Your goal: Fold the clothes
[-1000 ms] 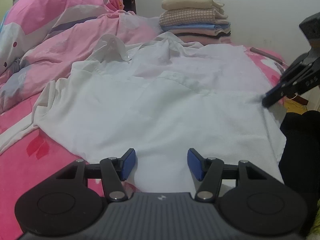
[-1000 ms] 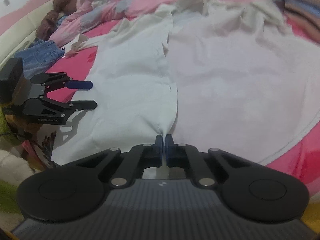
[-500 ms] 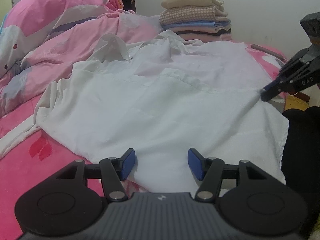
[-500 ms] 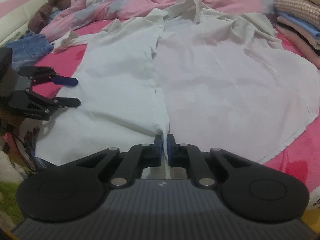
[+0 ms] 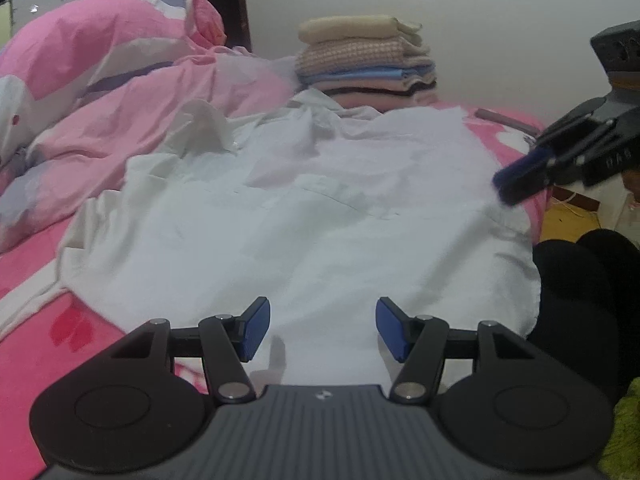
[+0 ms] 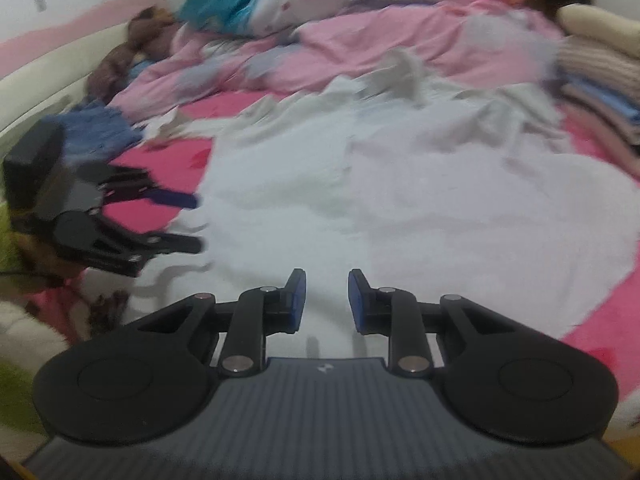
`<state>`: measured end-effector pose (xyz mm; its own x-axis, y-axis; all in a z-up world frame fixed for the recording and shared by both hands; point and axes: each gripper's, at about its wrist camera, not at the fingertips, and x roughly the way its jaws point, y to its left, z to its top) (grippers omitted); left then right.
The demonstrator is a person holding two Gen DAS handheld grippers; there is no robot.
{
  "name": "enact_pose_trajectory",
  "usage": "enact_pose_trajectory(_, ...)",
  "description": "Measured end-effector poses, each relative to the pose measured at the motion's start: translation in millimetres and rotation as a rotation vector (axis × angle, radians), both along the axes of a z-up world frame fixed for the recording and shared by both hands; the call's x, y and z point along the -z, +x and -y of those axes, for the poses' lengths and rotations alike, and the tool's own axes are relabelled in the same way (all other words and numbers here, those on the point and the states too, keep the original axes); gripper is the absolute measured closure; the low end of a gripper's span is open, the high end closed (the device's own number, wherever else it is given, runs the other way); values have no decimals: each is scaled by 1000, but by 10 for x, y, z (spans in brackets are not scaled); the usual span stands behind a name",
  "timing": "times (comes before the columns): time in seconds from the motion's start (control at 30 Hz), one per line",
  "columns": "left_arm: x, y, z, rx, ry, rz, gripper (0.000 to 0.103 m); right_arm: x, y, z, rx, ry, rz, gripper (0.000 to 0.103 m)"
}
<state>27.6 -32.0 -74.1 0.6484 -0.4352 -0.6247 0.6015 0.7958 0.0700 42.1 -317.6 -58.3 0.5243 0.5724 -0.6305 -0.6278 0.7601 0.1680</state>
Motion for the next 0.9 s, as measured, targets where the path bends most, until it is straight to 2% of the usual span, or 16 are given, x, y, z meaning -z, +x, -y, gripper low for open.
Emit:
enact_pose_trajectory(0.2,51,198,129,30,-23,-31,45,352,12,-318,-5,-38,-75,82)
enact_pose_trajectory(0.37,191,721,335,4,4,-92,60,378,-42,-309,39,14,-67,82)
enact_pose_trajectory(0.63,253,1363,326,-83,-37,-89,61,451,-95,-299,69,33,-69,82)
enact_pose_trajectory(0.77,311,1623,195,-139,-79,-93,55,475,-107,-292,77,40,-74,82)
enact_pose_trajectory(0.9,382,1830,74,-195,-112,-89,54,478,-102,-284,74,43,-83,82)
